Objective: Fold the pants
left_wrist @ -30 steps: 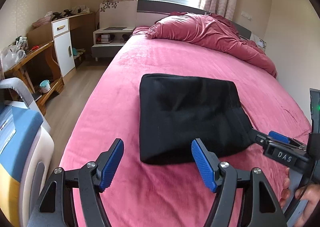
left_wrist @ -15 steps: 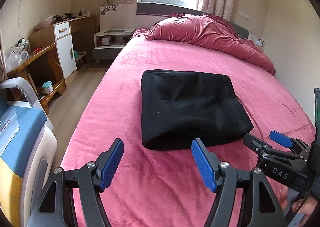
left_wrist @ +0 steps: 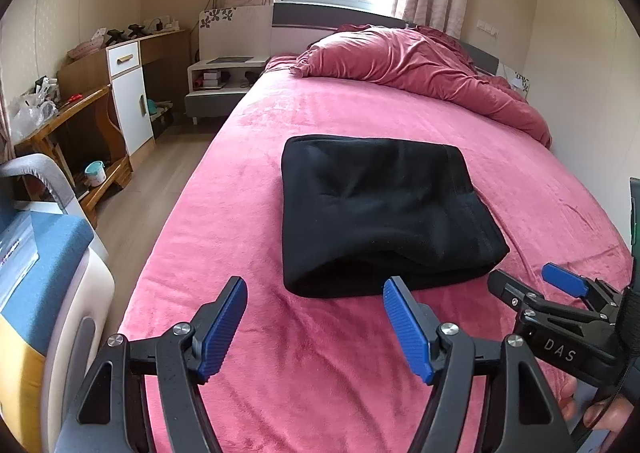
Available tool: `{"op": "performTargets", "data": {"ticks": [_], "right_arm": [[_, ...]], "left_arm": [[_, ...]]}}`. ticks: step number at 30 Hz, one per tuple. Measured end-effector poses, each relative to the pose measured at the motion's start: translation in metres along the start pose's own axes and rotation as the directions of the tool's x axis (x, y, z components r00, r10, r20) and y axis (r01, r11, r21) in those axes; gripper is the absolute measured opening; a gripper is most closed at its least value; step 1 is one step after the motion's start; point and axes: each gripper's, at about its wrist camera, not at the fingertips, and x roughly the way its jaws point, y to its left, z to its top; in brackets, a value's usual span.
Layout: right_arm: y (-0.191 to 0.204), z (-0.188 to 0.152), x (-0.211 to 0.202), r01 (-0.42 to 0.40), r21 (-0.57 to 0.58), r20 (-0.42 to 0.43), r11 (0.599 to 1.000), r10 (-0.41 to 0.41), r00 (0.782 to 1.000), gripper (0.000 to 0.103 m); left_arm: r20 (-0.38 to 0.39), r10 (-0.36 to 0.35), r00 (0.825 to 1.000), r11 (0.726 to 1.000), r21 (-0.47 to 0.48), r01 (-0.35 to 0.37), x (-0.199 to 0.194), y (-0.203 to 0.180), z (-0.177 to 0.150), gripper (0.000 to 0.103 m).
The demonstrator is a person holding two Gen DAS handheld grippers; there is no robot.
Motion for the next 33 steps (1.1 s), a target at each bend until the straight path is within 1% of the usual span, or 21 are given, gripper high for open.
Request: {"op": "performTargets", "data": {"ticks": [16, 33], "right_arm": [[0.000, -0.001, -0.002, 0.003, -0.006, 0.009, 1.000, -0.003, 1.000, 0.089], [-0.003, 0.000, -0.002, 0.002, -0.002, 0.004, 1.000, -0.002, 1.000, 0.090]], "left_arm": [[0.018, 0.035, 0.999, 0.999, 0.003, -0.035, -0.006, 0.000, 0.000, 0.072], [0.026, 0.037, 0.999, 0.999, 0.002, -0.037, -0.011, -0.001, 0.004, 0.072]]}}
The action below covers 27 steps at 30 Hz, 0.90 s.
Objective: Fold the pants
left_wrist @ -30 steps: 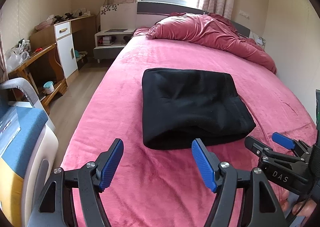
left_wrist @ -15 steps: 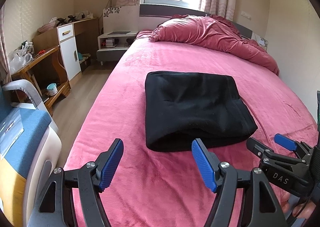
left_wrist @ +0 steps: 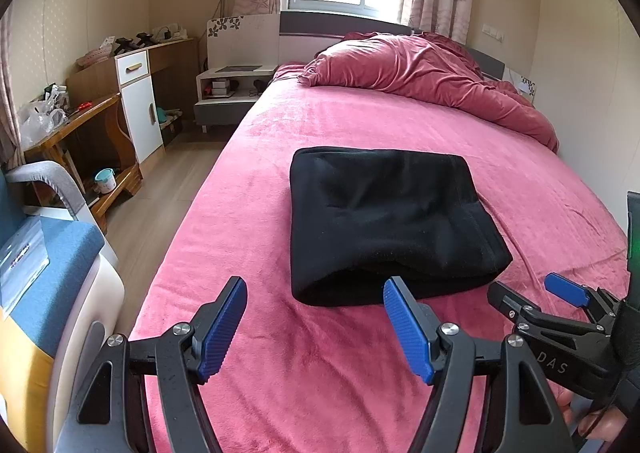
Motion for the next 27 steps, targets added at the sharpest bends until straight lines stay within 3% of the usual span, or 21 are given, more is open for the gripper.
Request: {"op": "performTargets", "data": {"ticks": [27], "right_arm": [[-0.011, -0.009, 0.010, -0.004, 0.003, -0.028, 1.000, 0.005, 1.000, 0.091]], "left_arm": [[-0.007, -0.030, 1.000, 1.000, -0.003, 0.030, 0.006, 0.005, -0.002, 0.072]]}}
